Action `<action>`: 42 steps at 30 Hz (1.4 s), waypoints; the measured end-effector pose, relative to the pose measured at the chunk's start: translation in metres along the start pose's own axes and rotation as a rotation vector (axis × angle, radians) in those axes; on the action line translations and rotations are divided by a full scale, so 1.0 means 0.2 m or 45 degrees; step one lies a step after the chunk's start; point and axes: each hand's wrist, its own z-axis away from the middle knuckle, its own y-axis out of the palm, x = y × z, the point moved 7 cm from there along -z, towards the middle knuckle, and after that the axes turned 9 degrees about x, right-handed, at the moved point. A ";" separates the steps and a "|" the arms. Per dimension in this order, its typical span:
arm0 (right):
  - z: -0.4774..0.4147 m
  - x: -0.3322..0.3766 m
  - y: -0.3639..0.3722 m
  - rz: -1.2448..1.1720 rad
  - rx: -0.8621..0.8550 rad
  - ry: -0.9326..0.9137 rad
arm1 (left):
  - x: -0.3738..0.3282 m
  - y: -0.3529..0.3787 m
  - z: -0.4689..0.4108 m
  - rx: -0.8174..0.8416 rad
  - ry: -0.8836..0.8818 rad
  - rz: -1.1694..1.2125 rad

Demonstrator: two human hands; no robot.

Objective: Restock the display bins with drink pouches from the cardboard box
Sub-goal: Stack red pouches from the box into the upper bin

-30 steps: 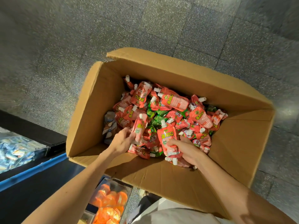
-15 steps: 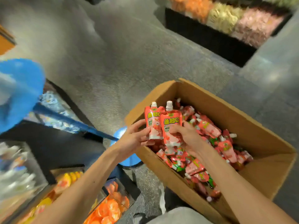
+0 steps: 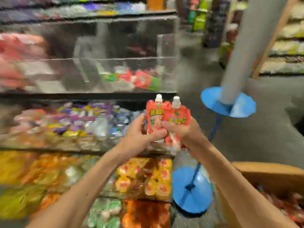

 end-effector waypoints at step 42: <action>-1.46 0.54 1.97 0.257 -0.082 -0.168 | -0.83 -2.51 -0.02 -0.136 0.325 -0.579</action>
